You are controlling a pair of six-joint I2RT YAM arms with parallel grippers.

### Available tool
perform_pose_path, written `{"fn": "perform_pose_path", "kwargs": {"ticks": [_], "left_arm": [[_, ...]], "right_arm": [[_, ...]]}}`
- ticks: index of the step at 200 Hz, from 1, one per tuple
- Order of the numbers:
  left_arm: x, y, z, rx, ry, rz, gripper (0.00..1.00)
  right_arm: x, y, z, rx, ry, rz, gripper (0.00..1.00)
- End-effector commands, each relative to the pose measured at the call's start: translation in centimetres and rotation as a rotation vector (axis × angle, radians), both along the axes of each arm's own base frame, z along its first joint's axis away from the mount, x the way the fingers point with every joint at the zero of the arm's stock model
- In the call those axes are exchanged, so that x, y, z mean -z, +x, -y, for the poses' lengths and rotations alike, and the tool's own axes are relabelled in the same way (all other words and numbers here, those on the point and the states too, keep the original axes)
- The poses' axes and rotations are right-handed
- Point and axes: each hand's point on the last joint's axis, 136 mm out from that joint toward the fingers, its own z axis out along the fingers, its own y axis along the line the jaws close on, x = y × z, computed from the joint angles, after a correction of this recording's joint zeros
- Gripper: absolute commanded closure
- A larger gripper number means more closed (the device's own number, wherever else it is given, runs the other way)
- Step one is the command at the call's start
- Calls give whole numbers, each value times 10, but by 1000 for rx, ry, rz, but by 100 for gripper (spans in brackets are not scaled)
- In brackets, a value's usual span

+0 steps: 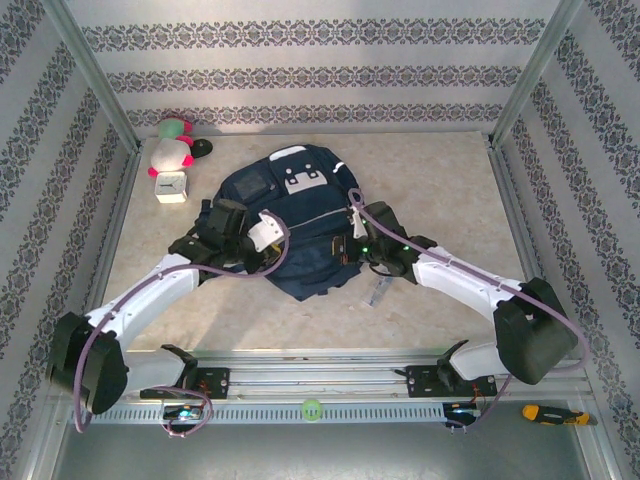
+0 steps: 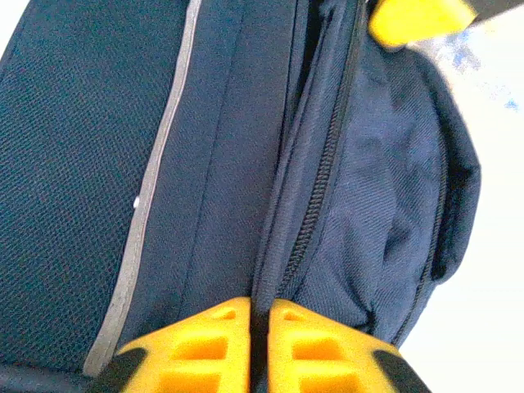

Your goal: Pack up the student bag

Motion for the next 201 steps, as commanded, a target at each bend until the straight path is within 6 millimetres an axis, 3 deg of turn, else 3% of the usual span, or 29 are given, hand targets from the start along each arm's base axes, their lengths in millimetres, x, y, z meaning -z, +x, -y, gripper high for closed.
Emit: {"fn": "perform_pose_path", "kwargs": {"ticks": [1,17,32,69,108,127,145,160,169,201], "left_arm": [[16,-17,-33,-46,131,-53,68],[-1,-26,-13,30,31,-60,41],[-16,-26,10,84,-38,-17,33],[-26,-2,64,156,-47,152,28],[-24,41,92,129,-48,216,31],[-20,49,97,136,-42,228,41],[-14,46,98,169,-30,218,57],[-7,36,92,205,9,195,81],[-2,30,86,217,31,180,90],[4,6,48,252,60,87,99]], "right_arm": [[-6,-5,-15,-73,55,55,100],[-3,-7,-19,-82,75,45,100],[-3,-8,-20,-91,75,47,100],[-6,-7,-19,-90,72,63,100],[-7,-9,-18,-92,74,67,100],[-9,-10,-16,-89,72,74,100],[-8,-9,-11,-77,69,73,100],[-7,-7,-4,-57,71,66,100],[-5,-4,2,-39,69,62,100],[4,10,30,35,61,46,100]]}}
